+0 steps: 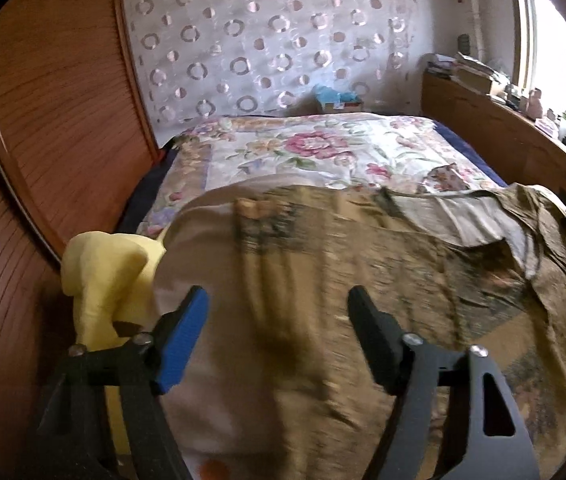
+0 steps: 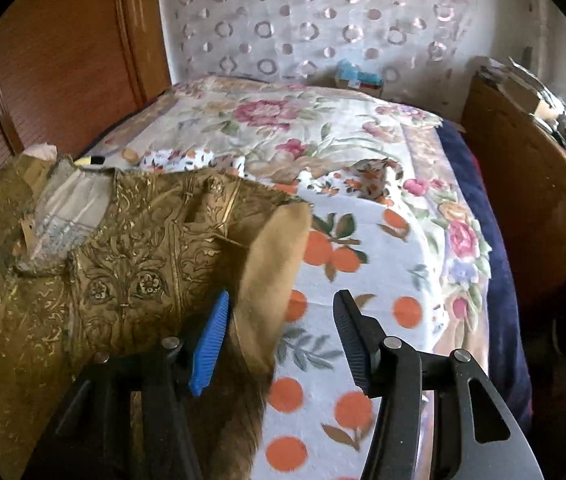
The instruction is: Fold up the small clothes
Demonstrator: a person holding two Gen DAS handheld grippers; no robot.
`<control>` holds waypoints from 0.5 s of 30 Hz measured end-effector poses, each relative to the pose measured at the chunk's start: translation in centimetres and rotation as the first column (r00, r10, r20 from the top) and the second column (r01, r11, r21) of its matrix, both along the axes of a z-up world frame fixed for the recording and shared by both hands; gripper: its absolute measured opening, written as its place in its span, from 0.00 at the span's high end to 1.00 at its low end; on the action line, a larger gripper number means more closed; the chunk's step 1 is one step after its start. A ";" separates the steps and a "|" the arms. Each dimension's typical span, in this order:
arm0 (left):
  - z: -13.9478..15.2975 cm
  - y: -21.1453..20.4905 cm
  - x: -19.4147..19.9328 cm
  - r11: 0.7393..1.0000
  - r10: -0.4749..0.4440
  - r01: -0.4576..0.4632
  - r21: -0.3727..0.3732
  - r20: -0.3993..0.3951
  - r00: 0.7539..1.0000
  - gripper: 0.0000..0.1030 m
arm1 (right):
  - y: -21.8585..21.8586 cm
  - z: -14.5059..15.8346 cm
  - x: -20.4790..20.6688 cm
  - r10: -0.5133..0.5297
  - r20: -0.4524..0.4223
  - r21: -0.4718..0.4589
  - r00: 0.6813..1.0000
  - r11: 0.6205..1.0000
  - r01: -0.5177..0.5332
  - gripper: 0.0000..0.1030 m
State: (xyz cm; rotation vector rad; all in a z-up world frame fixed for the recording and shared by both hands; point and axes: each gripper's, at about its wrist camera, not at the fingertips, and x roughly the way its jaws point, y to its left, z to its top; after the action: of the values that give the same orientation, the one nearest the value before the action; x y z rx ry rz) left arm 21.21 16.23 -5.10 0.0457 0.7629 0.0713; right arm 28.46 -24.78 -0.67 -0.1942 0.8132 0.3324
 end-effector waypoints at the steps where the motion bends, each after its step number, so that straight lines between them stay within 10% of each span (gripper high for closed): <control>1: 0.0 0.5 0.4 1.000 0.004 -0.004 -0.003 -0.006 1.000 0.34 | 0.1 -0.3 0.6 0.002 -0.011 0.003 1.000 1.000 -0.002 0.46; 15: -1.6 2.3 6.7 0.990 -0.037 0.023 -0.138 -0.102 0.994 0.55 | -0.1 -1.1 1.6 -0.004 0.005 0.025 1.000 1.000 0.004 0.45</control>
State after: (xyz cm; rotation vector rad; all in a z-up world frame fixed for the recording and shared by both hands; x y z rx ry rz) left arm 27.91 18.50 -6.66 -0.0705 0.8693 -0.0123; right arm 30.06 -24.83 -1.75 -0.1699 0.8044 0.3384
